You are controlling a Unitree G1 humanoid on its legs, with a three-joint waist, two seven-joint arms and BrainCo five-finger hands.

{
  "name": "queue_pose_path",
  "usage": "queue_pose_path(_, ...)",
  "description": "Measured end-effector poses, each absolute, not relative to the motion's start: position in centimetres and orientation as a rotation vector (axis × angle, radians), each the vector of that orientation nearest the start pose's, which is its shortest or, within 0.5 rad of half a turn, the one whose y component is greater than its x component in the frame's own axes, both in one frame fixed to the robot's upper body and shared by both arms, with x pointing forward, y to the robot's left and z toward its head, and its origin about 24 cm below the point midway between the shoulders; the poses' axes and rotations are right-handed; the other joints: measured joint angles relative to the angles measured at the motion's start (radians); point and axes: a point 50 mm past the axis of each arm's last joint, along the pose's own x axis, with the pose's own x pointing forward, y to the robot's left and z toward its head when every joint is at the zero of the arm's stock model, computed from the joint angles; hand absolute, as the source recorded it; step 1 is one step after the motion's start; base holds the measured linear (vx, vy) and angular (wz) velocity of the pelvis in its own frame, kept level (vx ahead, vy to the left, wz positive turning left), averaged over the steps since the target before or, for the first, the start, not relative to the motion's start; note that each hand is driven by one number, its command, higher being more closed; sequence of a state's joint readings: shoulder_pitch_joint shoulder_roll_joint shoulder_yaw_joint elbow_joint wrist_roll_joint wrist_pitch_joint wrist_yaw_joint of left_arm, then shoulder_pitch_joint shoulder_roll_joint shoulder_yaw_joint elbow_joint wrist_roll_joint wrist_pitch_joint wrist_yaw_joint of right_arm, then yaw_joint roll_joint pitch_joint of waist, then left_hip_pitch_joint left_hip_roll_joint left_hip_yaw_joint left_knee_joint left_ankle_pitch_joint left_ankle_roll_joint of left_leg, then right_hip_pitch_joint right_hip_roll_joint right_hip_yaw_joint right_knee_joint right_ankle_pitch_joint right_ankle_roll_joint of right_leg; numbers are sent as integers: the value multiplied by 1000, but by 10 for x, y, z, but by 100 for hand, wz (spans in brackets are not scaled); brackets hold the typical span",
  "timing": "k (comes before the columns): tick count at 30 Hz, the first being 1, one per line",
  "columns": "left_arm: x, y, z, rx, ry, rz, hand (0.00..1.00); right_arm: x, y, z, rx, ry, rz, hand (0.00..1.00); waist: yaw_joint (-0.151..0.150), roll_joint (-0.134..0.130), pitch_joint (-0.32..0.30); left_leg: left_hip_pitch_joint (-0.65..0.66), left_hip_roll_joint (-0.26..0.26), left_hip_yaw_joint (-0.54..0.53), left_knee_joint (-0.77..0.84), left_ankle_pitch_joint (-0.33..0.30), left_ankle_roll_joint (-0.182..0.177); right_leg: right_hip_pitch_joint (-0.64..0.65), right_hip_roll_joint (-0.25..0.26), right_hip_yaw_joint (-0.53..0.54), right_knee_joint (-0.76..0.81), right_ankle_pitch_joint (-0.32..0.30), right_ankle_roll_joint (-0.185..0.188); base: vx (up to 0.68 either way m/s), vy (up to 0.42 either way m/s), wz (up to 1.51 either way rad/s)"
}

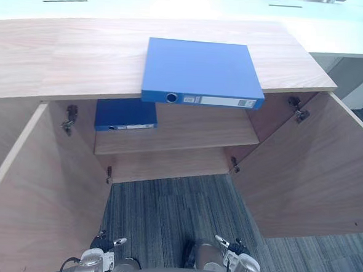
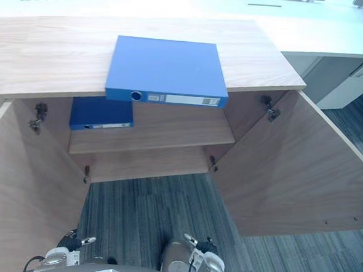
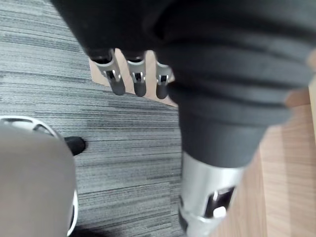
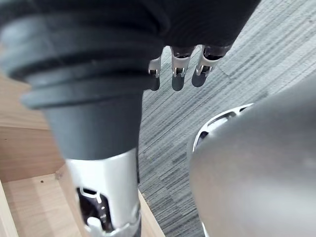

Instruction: Walk over to the cabinet, pick up the folder, carry it to the office cabinet, place the folder inside the office cabinet, then close the office cabinet door

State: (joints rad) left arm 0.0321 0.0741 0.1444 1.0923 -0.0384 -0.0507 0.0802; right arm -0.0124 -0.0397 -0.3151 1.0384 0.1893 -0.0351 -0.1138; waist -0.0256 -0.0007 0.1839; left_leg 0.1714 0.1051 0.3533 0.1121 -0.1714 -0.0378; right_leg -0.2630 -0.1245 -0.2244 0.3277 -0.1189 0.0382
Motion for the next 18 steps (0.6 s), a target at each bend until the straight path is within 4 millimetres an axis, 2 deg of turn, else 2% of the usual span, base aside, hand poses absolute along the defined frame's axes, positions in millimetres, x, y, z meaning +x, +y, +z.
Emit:
queue_pose_path(1,107,205,-158,6,1064,283,0,122,-206,-153,243,984,-507,0,1,-39,-8,32,-26,-14,-15,-14,-41,6,-17,40,-78,186,-13,329,-271,8)
queue_pose_path(2,105,197,-161,-25,1080,286,0,129,-214,-149,223,960,-509,0,2,9,1,69,13,-24,-34,-32,-73,3,14,33,-11,148,-9,299,-257,13)
queue_pose_path(3,103,193,-162,-37,1085,284,0,128,-217,-149,215,960,-513,0,-3,12,-6,65,20,-26,-30,-29,-79,6,22,34,-17,113,-11,250,-266,-2)
queue_pose_path(4,101,183,-163,-74,1090,287,0,125,-222,-149,207,965,-524,0,3,38,-14,62,49,-27,-8,-24,-84,12,44,23,-17,87,-18,256,-317,15)
queue_pose_path(5,102,180,-163,-107,1083,305,0,125,-222,-149,209,964,-527,0,2,45,-15,24,78,-44,93,-25,-83,33,54,9,-28,66,-33,255,-337,20)
queue_pose_path(7,107,185,-161,-133,1056,350,0,124,-220,-149,200,966,-515,0,3,35,-7,-108,141,-100,383,-21,-78,92,64,-19,-64,53,-45,152,-228,36)
queue_pose_path(9,111,185,-158,-150,1026,368,0,119,-218,-151,194,982,-507,0,22,36,-7,-198,196,-91,588,-26,-79,164,81,-41,-111,49,-52,148,-177,14)
queue_pose_path(11,113,185,-157,-149,1012,365,0,116,-215,-151,204,988,-509,0,32,34,-7,-213,199,-24,542,-30,-72,209,84,-39,-146,49,-52,140,-71,-3)
queue_pose_path(13,114,184,-157,-148,1011,362,0,118,-215,-150,211,974,-512,0,31,36,-8,-229,175,16,420,-32,-65,221,84,-31,-169,53,-45,138,11,-13)
queue_pose_path(14,114,184,-157,-146,1011,359,0,117,-215,-150,213,976,-516,0,31,37,-8,-228,149,19,311,-20,-55,222,84,-23,-172,60,-31,142,95,-21)
queue_pose_path(15,113,181,-158,-152,1018,355,0,116,-217,-150,213,977,-524,0,32,50,-16,-217,123,11,188,40,-51,217,93,-13,-169,61,-25,145,122,-27)
queue_pose_path(16,113,181,-158,-153,1019,355,0,115,-215,-151,225,983,-531,0,35,46,-21,-200,113,17,169,39,-57,215,89,2,-168,61,-20,154,130,-22)
queue_pose_path(17,113,185,-157,-145,1018,360,0,111,-213,-153,235,992,-537,0,37,25,-29,-178,88,28,123,51,-49,228,78,11,-197,74,-6,181,128,-15)
queue_pose_path(18,113,186,-157,-143,1016,361,0,109,-211,-153,245,997,-540,0,38,19,-29,-167,80,34,109,52,-47,237,75,16,-210,85,-2,218,148,-14)
